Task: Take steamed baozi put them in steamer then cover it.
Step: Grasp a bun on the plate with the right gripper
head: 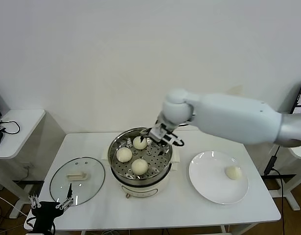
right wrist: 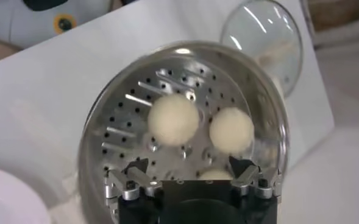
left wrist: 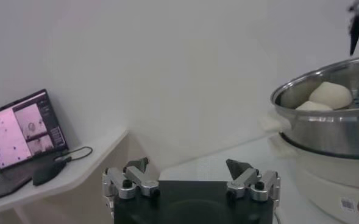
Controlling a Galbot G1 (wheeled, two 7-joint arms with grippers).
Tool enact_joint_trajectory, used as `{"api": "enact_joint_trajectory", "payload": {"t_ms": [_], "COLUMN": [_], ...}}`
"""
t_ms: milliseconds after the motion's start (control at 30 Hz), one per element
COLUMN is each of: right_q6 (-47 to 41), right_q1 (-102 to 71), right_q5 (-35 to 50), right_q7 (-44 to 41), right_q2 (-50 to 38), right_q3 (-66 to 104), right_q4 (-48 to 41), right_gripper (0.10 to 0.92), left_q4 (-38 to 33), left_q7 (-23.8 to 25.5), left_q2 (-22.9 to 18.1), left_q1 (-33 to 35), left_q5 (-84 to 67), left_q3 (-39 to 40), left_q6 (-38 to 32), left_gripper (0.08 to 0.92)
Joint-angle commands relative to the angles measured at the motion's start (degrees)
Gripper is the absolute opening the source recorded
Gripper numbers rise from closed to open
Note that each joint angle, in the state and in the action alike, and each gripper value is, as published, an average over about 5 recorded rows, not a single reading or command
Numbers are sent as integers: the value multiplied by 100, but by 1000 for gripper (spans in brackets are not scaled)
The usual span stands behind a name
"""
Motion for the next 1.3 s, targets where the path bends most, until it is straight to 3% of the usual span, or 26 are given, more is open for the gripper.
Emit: {"api": "enact_joint_trajectory", "payload": {"t_ms": [33, 200, 500, 767, 1300], "right_q6": [-1011, -1063, -732, -536, -419], "right_q1": [-170, -768, -2978, -4462, -4889], "right_q5": [362, -187, -1349, -2066, -2655], "right_q7": [-185, -52, 111, 187, 237], "right_q2": [-1901, -2912, -3603, -3261, -2468], "right_q3": [320, 439, 2005, 3433, 3785], "right_q4": [616, 778, 434, -401, -1584], "right_gripper": [823, 823, 823, 823, 823], "left_q4": [10, 47, 76, 75, 52], "left_q7": [5, 11, 15, 14, 14], "left_q2": [83, 164, 256, 262, 120], "left_q1": [-27, -124, -161, -82, 21], "left_q5": [5, 8, 2, 2, 17], "left_q3": [75, 194, 241, 162, 45], "left_q6": [9, 19, 28, 30, 33], "left_gripper": [823, 823, 823, 823, 823]}}
